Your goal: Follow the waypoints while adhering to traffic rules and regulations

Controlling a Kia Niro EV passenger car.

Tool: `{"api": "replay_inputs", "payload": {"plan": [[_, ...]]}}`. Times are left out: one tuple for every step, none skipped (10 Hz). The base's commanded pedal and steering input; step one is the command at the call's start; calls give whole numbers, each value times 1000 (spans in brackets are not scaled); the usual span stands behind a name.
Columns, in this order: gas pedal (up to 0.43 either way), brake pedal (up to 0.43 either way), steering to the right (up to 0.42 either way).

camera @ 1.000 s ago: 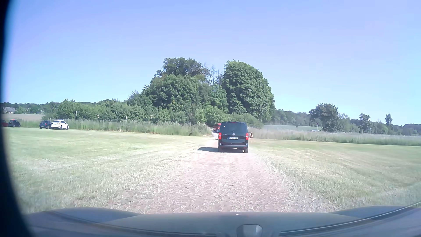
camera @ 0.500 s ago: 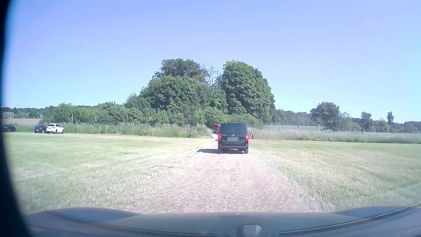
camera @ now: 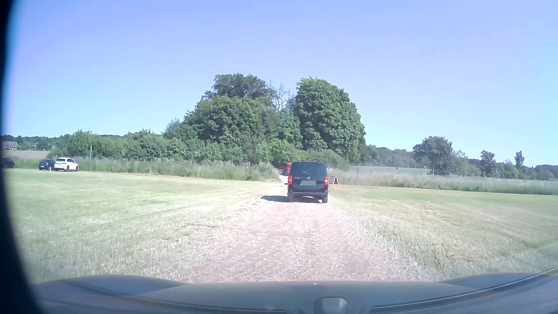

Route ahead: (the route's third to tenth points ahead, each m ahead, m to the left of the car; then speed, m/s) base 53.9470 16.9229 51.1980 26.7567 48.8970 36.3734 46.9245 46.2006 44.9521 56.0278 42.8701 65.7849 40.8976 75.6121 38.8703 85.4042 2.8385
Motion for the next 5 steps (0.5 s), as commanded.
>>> {"api": "replay_inputs", "payload": {"plan": [[0,6,-4],[0,6,-5],[0,6,-5],[20,6,-6],[20,6,-6]]}}
